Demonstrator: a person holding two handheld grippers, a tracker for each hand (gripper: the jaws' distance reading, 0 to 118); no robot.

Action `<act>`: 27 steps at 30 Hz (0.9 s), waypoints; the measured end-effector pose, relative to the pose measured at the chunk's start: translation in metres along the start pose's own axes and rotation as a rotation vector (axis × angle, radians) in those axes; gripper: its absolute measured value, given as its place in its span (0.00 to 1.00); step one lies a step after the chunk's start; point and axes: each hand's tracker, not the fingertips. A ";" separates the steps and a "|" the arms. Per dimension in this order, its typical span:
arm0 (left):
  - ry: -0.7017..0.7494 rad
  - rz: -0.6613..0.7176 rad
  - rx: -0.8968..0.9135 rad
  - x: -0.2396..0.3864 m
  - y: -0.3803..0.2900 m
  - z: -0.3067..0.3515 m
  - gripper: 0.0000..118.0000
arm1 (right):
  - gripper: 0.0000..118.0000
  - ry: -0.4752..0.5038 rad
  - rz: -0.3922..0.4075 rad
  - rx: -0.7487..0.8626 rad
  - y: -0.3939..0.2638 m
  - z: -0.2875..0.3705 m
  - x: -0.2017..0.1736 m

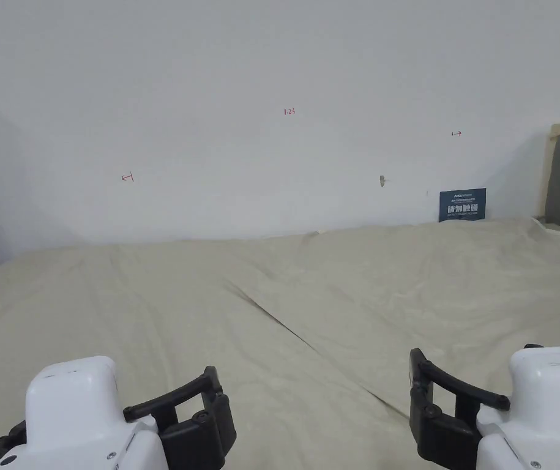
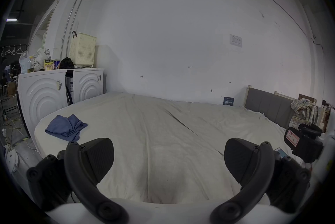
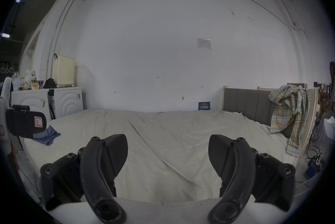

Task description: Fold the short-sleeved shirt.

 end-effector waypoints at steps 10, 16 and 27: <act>0.002 -0.039 -0.007 0.004 -0.003 0.000 1.00 | 0.79 0.011 0.004 -0.012 -0.002 0.000 0.000; 0.010 -0.037 -0.005 0.002 -0.003 -0.001 1.00 | 0.79 0.004 0.022 -0.013 -0.003 -0.001 -0.001; 0.010 -0.038 -0.006 0.001 -0.006 -0.002 1.00 | 0.79 -0.006 0.037 -0.017 -0.004 -0.002 -0.001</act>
